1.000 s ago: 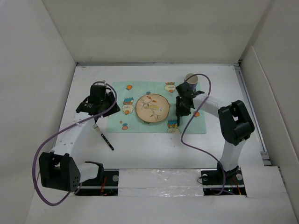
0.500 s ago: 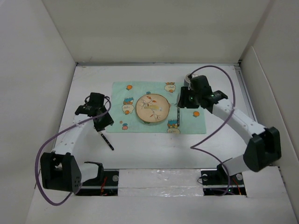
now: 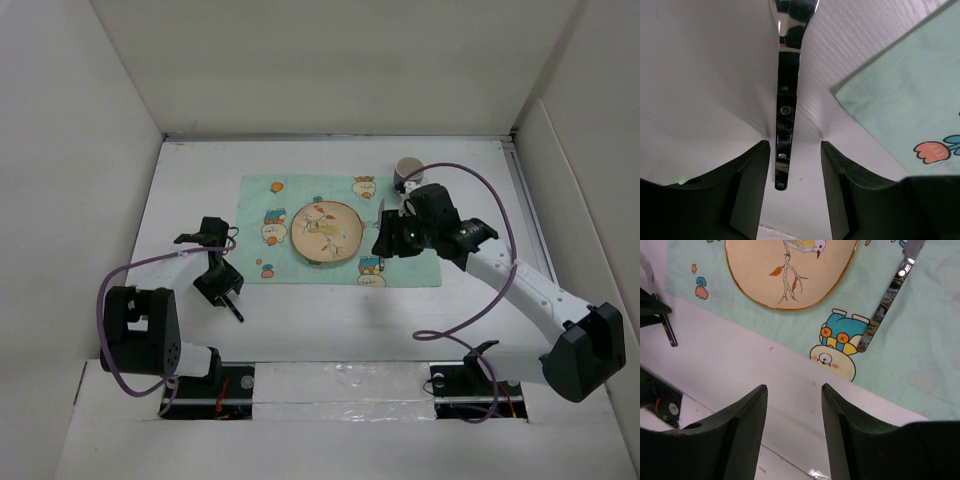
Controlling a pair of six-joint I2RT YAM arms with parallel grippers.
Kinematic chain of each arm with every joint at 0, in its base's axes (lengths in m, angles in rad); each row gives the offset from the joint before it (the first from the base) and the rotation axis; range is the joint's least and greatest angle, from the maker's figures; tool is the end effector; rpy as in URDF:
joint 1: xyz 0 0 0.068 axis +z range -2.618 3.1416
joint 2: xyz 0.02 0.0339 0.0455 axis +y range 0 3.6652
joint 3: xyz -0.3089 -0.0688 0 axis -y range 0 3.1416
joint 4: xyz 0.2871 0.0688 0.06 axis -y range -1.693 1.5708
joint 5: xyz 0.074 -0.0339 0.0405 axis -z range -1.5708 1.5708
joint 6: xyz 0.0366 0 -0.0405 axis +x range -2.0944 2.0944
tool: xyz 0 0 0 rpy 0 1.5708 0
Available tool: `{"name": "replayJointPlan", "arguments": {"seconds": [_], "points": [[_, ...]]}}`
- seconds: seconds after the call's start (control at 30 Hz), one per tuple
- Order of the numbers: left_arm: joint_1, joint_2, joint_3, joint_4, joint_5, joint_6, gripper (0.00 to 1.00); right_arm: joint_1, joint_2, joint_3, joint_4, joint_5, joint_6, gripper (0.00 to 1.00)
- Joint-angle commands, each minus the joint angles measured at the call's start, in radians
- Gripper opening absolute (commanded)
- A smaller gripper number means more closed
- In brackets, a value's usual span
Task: Set the dinner table for one person
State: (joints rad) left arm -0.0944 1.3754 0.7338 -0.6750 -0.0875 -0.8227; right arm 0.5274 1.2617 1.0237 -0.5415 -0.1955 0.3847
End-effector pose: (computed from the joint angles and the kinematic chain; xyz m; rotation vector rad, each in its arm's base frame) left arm 0.2529 -0.0207 0.1859 -1.0389 2.6806 -0.0498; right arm 0.2534 0.1558 0.3211 -0.2727 2.4187 0.6615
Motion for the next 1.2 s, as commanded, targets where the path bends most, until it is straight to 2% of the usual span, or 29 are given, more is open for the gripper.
{"name": "replayJointPlan", "arguments": {"seconds": [0.0,0.4,0.5,0.53,0.6,0.63,0.8,0.9,1.03,1.17], "points": [[0.002,-0.009,0.010,-0.009,-0.066,-0.055,0.42,0.006,-0.042,0.007,0.023,-0.004,-0.007,0.53],[0.002,0.065,0.022,-0.005,-0.092,-0.056,0.34,-0.070,-0.108,0.064,-0.011,-0.001,0.003,0.52],[0.002,0.068,0.019,0.000,-0.103,-0.062,0.25,-0.101,-0.128,0.068,-0.011,-0.030,0.006,0.52],[0.002,0.057,0.015,0.002,-0.109,-0.069,0.13,-0.112,-0.133,0.069,-0.012,-0.042,0.006,0.52],[0.002,0.007,0.001,0.009,-0.112,-0.072,0.02,-0.142,-0.140,0.069,-0.009,-0.074,0.011,0.52],[0.002,-0.008,0.006,0.002,-0.118,-0.085,0.00,-0.142,-0.140,0.067,-0.008,-0.082,0.008,0.52],[-0.045,-0.140,0.108,-0.101,-0.198,-0.044,0.00,-0.164,-0.124,0.055,0.003,-0.116,0.014,0.52],[-0.045,-0.168,0.211,-0.129,-0.201,0.049,0.00,-0.164,-0.108,0.049,0.005,-0.117,0.014,0.52],[-0.045,-0.101,0.369,-0.144,-0.207,0.149,0.00,-0.164,-0.078,0.050,0.005,-0.119,0.006,0.51],[-0.065,0.055,0.515,-0.109,-0.205,0.229,0.00,-0.155,-0.036,0.046,0.006,-0.101,0.008,0.51]]}}
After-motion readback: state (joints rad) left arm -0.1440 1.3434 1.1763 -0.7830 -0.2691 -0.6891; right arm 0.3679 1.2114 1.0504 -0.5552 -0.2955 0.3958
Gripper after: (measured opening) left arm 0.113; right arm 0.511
